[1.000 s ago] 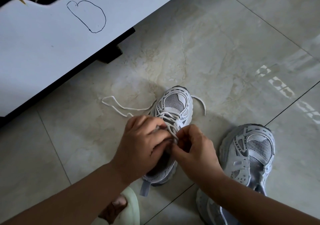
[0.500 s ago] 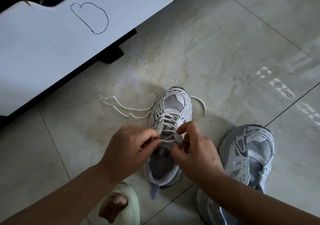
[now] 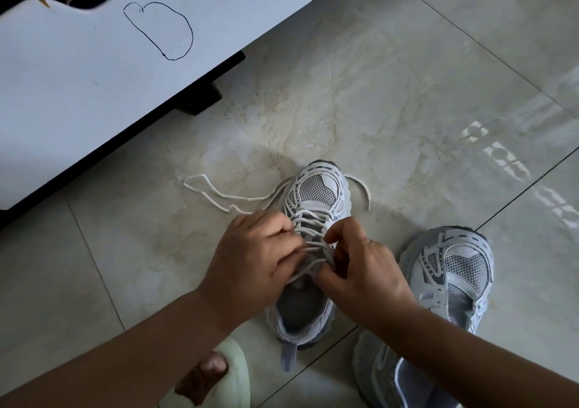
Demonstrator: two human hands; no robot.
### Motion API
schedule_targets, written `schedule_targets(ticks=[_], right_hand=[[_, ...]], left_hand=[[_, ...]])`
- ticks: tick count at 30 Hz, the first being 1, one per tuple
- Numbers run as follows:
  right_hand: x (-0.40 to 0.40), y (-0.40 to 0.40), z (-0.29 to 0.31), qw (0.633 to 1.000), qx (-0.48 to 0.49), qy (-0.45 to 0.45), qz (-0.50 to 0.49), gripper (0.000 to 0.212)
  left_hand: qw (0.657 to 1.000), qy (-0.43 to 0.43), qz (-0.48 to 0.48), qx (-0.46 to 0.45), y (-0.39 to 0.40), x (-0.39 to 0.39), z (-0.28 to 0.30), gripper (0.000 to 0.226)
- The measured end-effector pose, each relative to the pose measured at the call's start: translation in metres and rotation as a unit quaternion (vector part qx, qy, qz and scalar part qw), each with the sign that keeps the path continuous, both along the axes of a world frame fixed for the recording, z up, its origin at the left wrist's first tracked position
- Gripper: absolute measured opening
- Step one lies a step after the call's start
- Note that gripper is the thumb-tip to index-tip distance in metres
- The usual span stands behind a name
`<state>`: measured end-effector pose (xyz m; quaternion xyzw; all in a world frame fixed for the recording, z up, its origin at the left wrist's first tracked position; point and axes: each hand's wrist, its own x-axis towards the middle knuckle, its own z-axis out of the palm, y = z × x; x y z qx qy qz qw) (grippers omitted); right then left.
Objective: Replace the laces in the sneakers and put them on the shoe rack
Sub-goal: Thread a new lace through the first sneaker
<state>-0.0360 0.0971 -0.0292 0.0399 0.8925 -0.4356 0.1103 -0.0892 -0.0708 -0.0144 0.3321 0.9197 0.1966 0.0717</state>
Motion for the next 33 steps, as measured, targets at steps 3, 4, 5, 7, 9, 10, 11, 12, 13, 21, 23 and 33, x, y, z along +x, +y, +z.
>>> schedule_targets(ticks=[3, 4, 5, 7, 9, 10, 11, 12, 13, 21, 23, 33], right_hand=[[0.006, 0.007, -0.002, 1.000, -0.004, 0.000, -0.014, 0.029], [0.007, 0.009, -0.003, 1.000, -0.005, 0.000, -0.015, 0.029], [0.008, 0.010, -0.003, 1.000, -0.006, -0.002, -0.013, 0.029], [0.008, 0.012, -0.002, 1.000, -0.009, -0.005, -0.004, 0.027], [0.008, 0.012, -0.002, 1.000, -0.010, -0.006, 0.004, 0.026], [0.008, 0.012, -0.002, 1.000, -0.009, -0.006, 0.006, 0.026], [0.008, 0.012, -0.002, 1.000, -0.007, -0.007, 0.007, 0.025], [0.008, 0.013, -0.002, 1.000, -0.006, -0.007, 0.006, 0.025], [0.008, 0.013, -0.002, 1.000, -0.006, -0.009, 0.007, 0.024], [0.003, 0.009, 0.003, 0.999, -0.011, 0.024, 0.037, 0.024], [0.002, 0.007, 0.001, 0.996, -0.007, 0.059, 0.066, 0.019], [-0.003, -0.002, -0.009, 0.995, 0.066, 0.067, 0.042, 0.026]], left_hand=[[0.991, -0.085, 0.061, 0.082, -0.005, -0.004, 0.005, 0.027], [0.986, -0.108, 0.082, 0.102, -0.007, -0.006, 0.006, 0.028], [0.980, -0.137, 0.092, 0.115, -0.009, -0.008, 0.008, 0.027], [0.966, -0.210, 0.071, 0.130, -0.014, -0.013, 0.011, 0.021], [0.962, -0.245, 0.021, 0.122, -0.023, -0.019, 0.013, 0.023], [0.962, -0.250, -0.002, 0.108, -0.028, -0.023, 0.014, 0.027], [0.964, -0.248, -0.021, 0.091, -0.034, -0.027, 0.014, 0.031], [0.968, -0.236, -0.037, 0.072, -0.038, -0.030, 0.014, 0.036], [0.973, -0.218, -0.050, 0.051, -0.042, -0.033, 0.013, 0.040], [0.980, -0.187, -0.038, 0.057, -0.048, -0.030, 0.010, 0.027], [0.983, -0.168, -0.055, 0.051, -0.046, -0.030, 0.010, 0.026], [0.987, -0.113, -0.089, 0.077, -0.037, -0.025, 0.017, 0.043]])
